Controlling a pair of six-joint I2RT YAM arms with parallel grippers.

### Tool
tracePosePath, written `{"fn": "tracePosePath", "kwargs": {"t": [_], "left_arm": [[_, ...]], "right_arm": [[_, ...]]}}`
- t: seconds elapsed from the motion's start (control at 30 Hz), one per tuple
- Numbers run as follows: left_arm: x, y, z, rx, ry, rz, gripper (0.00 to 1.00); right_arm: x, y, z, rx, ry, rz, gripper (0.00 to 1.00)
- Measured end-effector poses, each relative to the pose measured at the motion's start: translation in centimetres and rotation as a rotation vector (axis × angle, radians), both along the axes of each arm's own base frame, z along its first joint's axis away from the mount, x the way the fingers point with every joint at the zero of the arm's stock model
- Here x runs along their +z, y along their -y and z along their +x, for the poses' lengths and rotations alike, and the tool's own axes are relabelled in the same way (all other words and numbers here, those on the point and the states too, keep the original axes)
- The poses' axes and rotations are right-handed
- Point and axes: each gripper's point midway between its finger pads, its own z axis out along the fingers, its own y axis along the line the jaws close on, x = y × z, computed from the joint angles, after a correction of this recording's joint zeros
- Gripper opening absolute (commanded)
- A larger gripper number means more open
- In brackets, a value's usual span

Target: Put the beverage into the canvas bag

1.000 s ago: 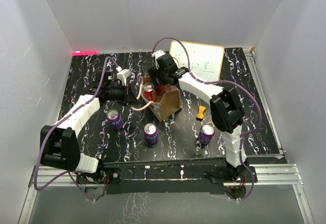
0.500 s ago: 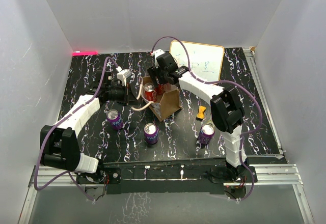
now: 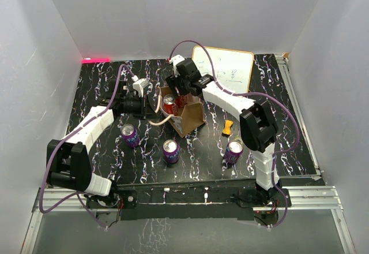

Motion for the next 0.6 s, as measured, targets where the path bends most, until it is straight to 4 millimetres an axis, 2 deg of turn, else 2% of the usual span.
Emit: {"fn": "tracePosePath", "kwargs": {"t": [0.6], "left_arm": [[0.1,0.1,0.0,0.003,-0.009,-0.006,0.0]], "right_arm": [[1.5,-1.5,-0.8,0.059,0.086,-0.105,0.71]]}}
